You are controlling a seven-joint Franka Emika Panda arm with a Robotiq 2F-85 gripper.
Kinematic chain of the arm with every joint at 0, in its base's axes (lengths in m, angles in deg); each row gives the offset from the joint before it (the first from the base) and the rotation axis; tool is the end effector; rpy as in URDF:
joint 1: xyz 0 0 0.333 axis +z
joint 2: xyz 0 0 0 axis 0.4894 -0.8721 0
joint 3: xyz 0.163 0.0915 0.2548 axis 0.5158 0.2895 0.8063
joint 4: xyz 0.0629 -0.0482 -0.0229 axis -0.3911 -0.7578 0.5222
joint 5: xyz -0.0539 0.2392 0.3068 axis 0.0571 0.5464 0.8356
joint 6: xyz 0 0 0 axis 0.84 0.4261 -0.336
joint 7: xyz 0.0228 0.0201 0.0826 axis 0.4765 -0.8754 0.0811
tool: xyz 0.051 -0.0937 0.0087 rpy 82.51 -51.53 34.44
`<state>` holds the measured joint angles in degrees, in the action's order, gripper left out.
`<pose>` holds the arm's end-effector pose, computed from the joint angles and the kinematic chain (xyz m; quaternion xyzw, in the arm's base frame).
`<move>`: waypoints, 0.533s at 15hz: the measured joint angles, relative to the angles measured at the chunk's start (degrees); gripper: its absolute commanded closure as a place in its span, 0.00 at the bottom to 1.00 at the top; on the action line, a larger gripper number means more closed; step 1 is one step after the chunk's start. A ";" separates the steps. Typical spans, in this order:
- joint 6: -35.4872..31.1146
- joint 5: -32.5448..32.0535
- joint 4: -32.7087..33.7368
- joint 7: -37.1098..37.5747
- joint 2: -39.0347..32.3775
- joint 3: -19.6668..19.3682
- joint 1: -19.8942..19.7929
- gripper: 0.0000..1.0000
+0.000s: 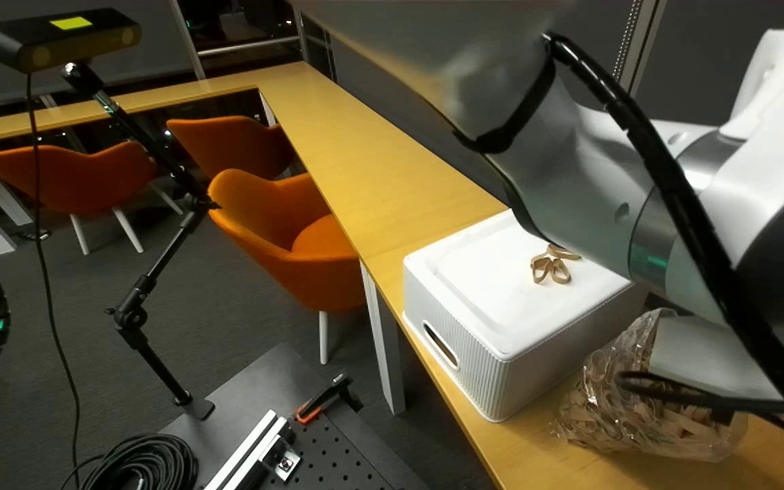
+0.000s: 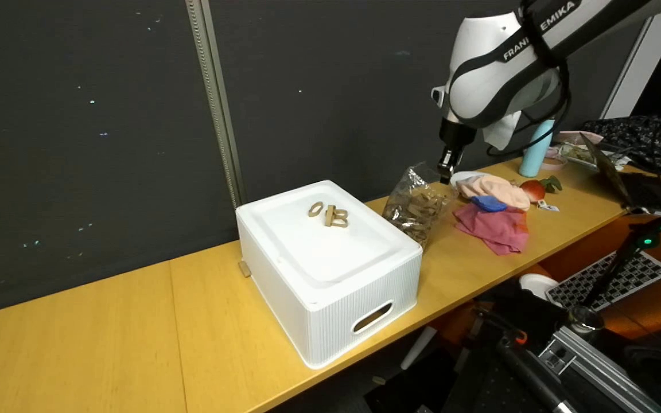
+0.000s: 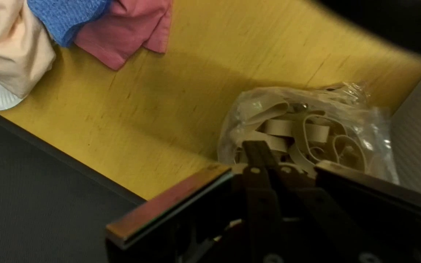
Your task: Put some rubber bands on the basket
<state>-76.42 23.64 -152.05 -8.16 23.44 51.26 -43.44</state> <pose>0.5344 -0.2436 0.3246 0.9892 0.0892 0.0399 0.1090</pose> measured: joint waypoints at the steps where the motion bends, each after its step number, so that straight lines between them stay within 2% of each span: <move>1: -1.22 0.01 0.09 -0.01 -1.17 -0.03 -0.54 1.00; 5: -3.49 0.23 1.24 -0.02 -4.55 0.53 -1.00 1.00; 8: -3.51 0.46 1.57 -0.01 -4.53 1.88 -0.75 1.00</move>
<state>-79.92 24.10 -150.48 -8.17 18.91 53.14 -44.19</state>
